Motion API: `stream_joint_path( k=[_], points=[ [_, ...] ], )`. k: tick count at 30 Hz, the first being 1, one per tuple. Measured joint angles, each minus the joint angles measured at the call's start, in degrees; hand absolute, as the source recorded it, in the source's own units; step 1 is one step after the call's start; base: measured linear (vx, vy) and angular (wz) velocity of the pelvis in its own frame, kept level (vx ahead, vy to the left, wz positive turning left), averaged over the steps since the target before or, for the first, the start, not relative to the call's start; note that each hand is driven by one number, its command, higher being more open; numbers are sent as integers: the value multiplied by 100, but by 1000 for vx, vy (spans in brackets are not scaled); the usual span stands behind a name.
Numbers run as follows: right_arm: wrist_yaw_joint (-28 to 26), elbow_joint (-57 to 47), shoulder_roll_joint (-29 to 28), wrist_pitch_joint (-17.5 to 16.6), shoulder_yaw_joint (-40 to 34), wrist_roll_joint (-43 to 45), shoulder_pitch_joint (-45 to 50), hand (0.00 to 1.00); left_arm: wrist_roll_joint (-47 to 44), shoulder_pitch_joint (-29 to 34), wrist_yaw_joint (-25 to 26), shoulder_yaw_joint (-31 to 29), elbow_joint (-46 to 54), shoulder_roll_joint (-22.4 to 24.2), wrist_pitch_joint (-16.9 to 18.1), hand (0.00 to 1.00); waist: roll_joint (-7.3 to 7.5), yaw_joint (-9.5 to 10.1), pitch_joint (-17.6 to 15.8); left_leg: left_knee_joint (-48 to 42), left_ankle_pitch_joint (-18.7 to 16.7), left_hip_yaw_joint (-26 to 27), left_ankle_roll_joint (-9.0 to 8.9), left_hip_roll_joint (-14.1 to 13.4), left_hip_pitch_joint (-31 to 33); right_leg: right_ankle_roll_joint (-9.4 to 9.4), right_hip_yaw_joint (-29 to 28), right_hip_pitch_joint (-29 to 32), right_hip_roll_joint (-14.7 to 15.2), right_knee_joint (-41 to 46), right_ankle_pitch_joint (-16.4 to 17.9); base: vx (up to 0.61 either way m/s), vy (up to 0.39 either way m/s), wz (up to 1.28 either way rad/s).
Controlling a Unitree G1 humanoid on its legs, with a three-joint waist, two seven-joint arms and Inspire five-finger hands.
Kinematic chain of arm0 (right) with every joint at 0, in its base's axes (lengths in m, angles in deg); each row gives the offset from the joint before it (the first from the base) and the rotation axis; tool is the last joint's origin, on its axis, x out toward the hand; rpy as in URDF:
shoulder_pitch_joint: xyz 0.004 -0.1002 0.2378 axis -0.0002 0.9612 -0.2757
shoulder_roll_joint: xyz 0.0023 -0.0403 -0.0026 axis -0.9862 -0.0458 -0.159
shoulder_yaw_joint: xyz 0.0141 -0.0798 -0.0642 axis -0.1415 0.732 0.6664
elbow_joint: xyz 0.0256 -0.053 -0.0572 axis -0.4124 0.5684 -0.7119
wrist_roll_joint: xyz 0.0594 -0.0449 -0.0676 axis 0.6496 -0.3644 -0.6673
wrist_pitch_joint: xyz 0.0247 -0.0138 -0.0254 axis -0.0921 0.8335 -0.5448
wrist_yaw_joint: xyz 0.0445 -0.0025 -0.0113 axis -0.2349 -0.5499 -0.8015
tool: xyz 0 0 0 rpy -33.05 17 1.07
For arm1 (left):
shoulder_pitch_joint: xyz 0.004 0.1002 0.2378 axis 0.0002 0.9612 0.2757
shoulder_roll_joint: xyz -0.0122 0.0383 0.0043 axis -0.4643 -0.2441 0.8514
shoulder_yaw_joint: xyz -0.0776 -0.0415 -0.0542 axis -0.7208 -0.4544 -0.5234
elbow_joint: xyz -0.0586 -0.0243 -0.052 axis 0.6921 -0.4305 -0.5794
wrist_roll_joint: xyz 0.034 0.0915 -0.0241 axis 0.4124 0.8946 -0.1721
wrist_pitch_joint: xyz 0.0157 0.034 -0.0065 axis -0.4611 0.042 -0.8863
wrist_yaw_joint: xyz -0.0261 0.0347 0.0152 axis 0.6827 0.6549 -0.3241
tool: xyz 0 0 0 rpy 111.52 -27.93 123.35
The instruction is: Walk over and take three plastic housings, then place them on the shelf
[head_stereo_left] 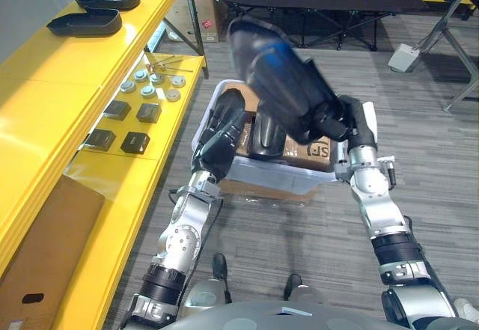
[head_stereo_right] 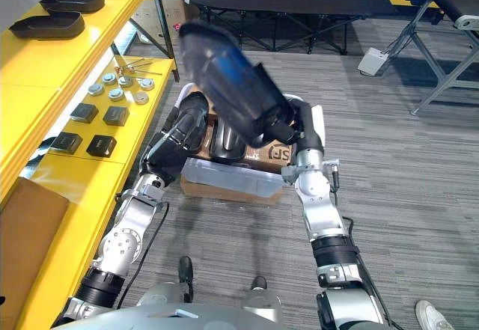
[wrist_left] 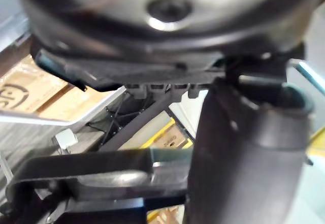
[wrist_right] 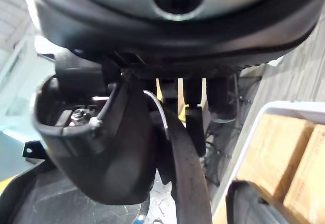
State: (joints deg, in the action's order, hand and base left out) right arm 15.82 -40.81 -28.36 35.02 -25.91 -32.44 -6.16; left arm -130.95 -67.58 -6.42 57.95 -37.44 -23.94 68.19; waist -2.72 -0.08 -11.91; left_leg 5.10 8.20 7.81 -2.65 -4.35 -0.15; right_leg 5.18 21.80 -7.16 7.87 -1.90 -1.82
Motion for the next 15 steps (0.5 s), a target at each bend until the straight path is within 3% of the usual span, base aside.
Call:
stream_joint_path(
  k=[6,15],
  points=[
    [-222,19,-198,0,316,7,127,0,1114,-213,467,373,-43,-3,-114,100,37,71,174,-1,50,-12,62,18,58,1,26,-26,15,-136,-104,0,1,1],
    [-310,310,-331,-78,503,73,260,0,1127,-233,547,476,-304,-22,-231,100,171,116,410,1,42,-32,44,6,-19,-12,56,-164,-5,-250,-135,0,0,0]
  ],
)
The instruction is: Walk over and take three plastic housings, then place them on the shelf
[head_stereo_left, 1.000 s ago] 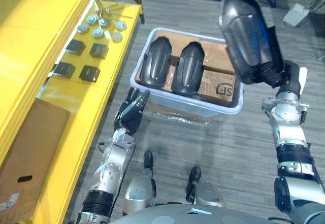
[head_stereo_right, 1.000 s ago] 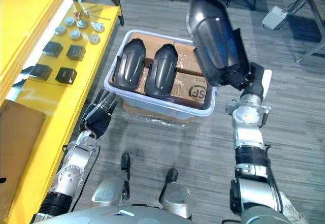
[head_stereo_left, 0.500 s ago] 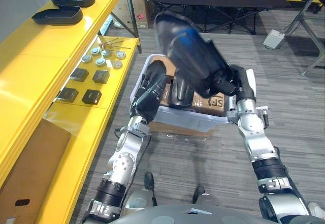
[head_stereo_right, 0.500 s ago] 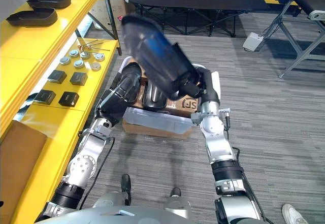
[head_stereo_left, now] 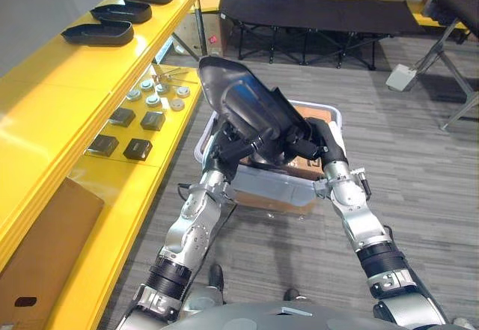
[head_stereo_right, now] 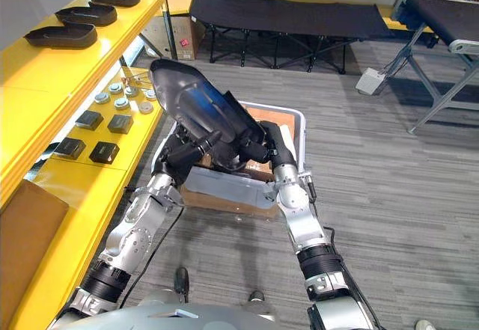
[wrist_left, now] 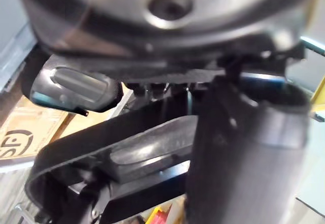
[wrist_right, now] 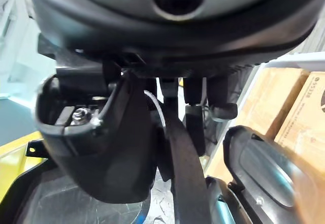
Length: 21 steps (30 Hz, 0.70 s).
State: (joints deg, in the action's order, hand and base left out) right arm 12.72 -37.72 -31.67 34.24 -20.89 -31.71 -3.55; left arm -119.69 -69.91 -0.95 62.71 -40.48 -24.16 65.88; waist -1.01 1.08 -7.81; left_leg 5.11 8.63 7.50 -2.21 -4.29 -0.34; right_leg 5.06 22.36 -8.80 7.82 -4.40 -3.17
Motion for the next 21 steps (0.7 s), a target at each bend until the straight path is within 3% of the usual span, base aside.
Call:
stream_joint_path(
  k=[5,10,11,14,21],
  points=[
    [-12,49,-56,-40,194,69,254,0,-7,1,155,69,-52,-44,-5,100,18,17,13,0,-31,-9,-26,0,-2,0,8,-8,-2,-2,-5,0,0,0],
    [-252,301,-204,-277,447,292,370,0,-60,2,254,72,-141,-83,-6,100,165,20,114,0,-34,-13,-28,2,13,-5,15,3,-2,-5,-2,0,0,0],
    [-274,301,-219,-357,505,330,434,0,-94,5,303,61,-141,-88,-3,0,195,26,134,0,-33,-14,-26,3,14,-5,17,3,-1,-5,-2,0,0,0],
    [-443,300,-259,-573,637,429,554,0,-281,10,331,65,-143,-91,-3,0,223,42,156,0,-33,-26,-24,4,15,-5,27,-3,-2,-5,-1,0,0,0],
    [-466,299,-256,-712,681,426,700,0,-808,28,131,12,-387,-121,9,0,221,35,158,0,-44,-33,-39,3,9,-7,28,-9,-3,-6,0,0,0,0]
  ],
)
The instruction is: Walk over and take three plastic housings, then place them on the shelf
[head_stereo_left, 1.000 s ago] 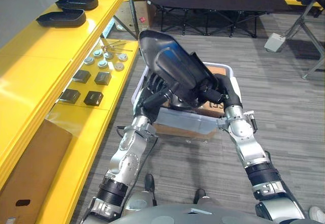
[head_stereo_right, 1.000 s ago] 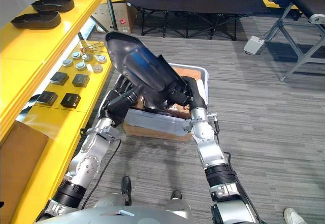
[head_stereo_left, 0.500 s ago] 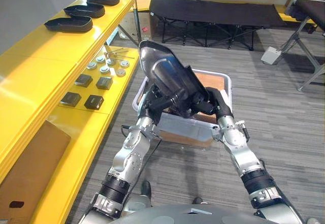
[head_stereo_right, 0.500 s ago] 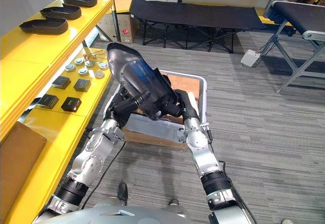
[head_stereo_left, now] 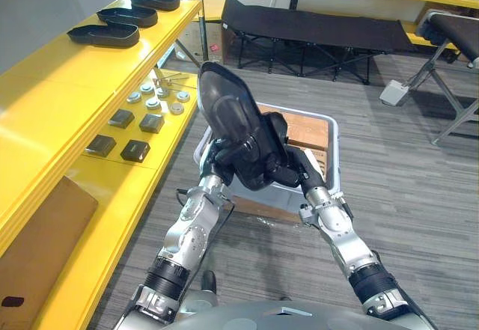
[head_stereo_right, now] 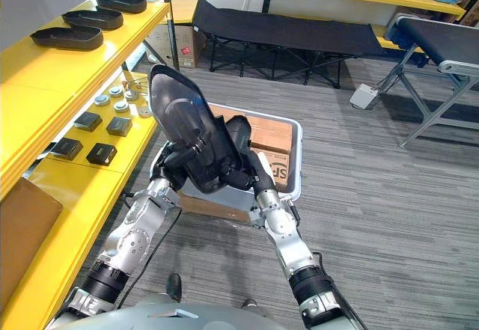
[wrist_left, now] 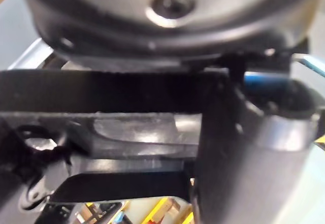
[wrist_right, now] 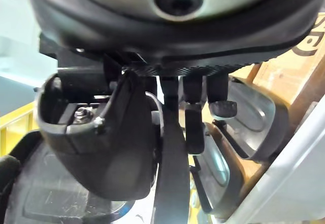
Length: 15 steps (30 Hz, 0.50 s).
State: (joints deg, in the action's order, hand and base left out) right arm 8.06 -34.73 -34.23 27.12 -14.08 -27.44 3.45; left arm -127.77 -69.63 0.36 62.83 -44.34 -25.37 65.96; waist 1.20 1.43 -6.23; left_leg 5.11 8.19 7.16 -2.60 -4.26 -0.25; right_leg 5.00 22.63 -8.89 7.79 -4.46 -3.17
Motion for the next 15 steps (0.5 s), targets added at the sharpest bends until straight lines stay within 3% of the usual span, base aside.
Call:
stream_joint_path(
  k=[6,13,14,15],
  points=[
    [9,-189,64,-370,150,2,253,0,-193,7,2,-118,-261,-166,89,0,3,-14,2,0,-6,18,-5,-6,1,-3,-16,11,-4,-1,2,0,0,0],
    [106,-318,64,-371,195,2,301,0,-337,46,-34,-62,-259,-191,264,0,13,-11,11,-1,-7,15,-4,-2,4,-3,-14,11,-1,-1,2,0,0,0],
    [124,-319,65,-382,196,2,310,100,-330,47,-33,-46,-259,-191,280,0,13,-13,11,-1,-7,14,-4,-3,4,-3,-14,11,-2,-1,2,0,0,0],
    [133,-318,65,-422,198,2,322,100,-330,47,-35,-42,-258,-190,295,0,13,-15,11,-1,-7,14,-4,-3,4,-3,-15,11,-2,-1,3,0,0,0]
  ],
)
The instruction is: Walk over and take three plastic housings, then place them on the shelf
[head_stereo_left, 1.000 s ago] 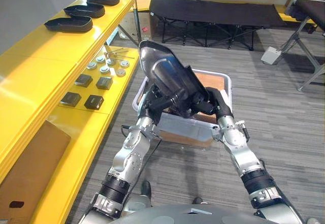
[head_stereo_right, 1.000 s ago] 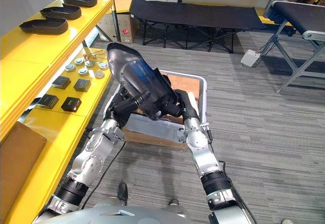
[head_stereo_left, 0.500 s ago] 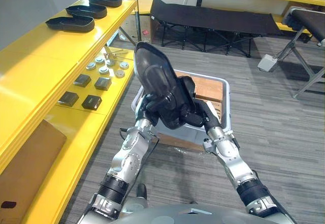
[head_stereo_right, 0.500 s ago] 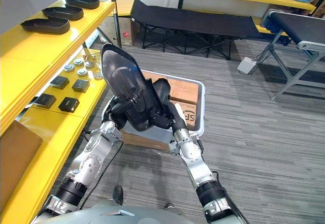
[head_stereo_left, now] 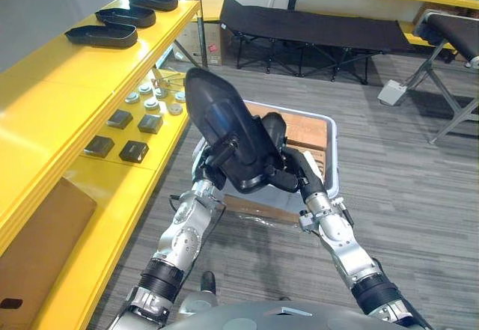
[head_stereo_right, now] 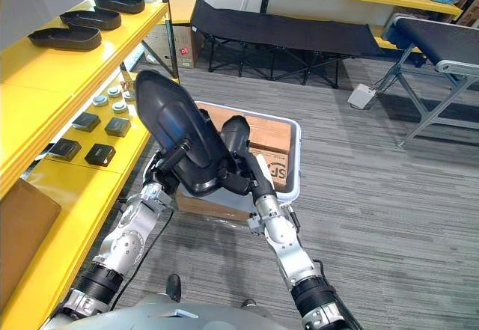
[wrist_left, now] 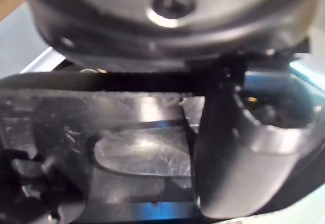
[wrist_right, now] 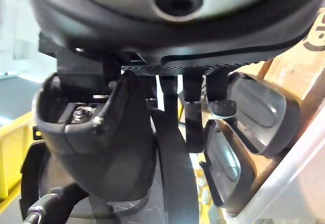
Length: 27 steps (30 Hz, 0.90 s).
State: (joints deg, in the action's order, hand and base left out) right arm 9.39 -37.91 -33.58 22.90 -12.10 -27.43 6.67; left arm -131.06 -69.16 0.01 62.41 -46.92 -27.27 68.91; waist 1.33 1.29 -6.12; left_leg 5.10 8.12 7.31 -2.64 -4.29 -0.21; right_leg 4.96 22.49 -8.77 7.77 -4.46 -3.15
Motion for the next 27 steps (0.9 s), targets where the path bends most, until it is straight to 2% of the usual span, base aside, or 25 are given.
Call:
stream_joint_path(
  k=[6,8,10,13,15,18,23,27],
  points=[
    [147,-286,-37,-239,238,85,175,100,46,78,3,40,228,55,136,0,-2,-7,2,0,-4,3,-6,8,6,-12,0,13,0,2,12,0,0,0],
    [141,-506,-173,-309,229,257,260,100,562,276,38,40,669,91,326,0,-4,-20,5,0,-8,13,-12,16,8,-30,-4,23,5,2,24,0,0,0],
    [174,-522,-248,-368,217,314,264,100,1215,303,150,-6,966,176,358,0,-8,-14,13,0,-8,12,-12,52,7,-38,-3,22,6,3,30,0,0,0],
    [215,-529,-330,-390,178,484,278,100,1624,346,233,-100,1211,259,392,0,-42,-18,39,0,-8,12,-11,64,5,-60,-2,21,4,4,46,0,0,0],
    [137,-615,-458,-382,143,820,496,100,2502,561,585,-211,1399,500,692,0,-87,-42,84,0,-19,22,-13,70,-5,-60,-6,27,10,5,51,0,0,0],
    [96,-729,-604,-373,62,1146,761,100,3562,753,1097,-470,1436,584,1128,0,-119,-94,105,1,-26,50,-16,63,-10,-73,-48,72,4,27,66,0,0,-4],
    [-36,-825,-744,-376,-532,1597,1116,100,4296,1004,1747,-913,1602,589,1335,0,-121,-158,106,1,-37,92,-3,60,-22,-60,-100,89,6,37,81,0,0,-4],
    [-431,-979,-728,-369,-880,1874,1459,100,4268,1255,1848,-1143,1649,568,1474,0,-119,-159,173,1,-59,186,-6,51,0,-59,-193,167,8,41,78,7,5,-11]
  ],
)
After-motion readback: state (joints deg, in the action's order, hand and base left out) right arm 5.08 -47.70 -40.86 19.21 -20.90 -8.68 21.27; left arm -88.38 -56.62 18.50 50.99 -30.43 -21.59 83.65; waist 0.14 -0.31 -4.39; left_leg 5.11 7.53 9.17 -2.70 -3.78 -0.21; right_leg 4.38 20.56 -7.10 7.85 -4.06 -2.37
